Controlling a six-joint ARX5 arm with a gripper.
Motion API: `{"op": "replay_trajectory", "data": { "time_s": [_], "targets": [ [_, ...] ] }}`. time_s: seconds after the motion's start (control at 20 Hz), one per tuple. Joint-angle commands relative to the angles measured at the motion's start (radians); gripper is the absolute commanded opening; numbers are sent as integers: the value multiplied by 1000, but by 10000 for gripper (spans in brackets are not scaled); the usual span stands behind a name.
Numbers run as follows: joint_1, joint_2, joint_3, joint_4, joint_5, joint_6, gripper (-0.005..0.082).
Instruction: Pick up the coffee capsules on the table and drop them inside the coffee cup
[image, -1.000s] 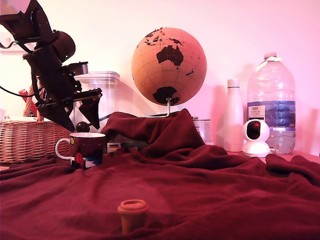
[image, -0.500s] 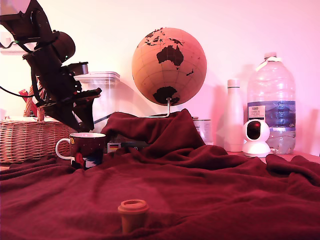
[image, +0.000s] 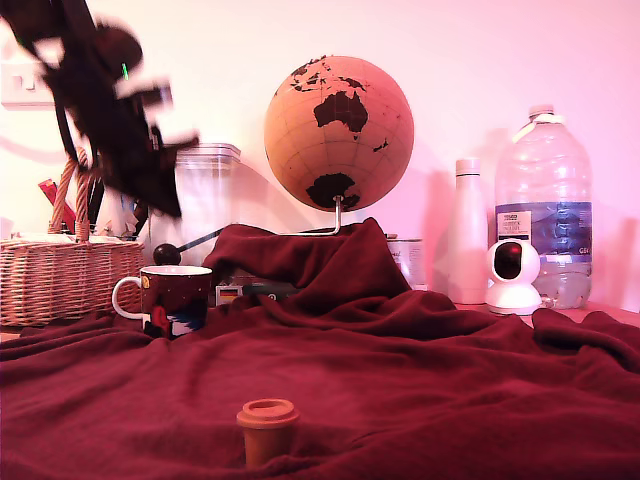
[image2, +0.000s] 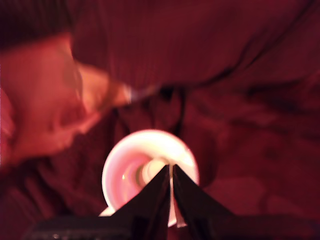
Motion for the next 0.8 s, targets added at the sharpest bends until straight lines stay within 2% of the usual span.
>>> {"op": "replay_trajectory", "data": {
  "time_s": [0.0, 0.3, 0.65, 0.75],
  "targets": [
    [3, -32, 9, -1, 12, 9, -20],
    [-27, -128, -26, 30, 21, 12, -20],
    [-65, -300, -319, 229, 21, 12, -20],
    [-69, -354, -422, 301, 47, 13, -20]
  ]
}}
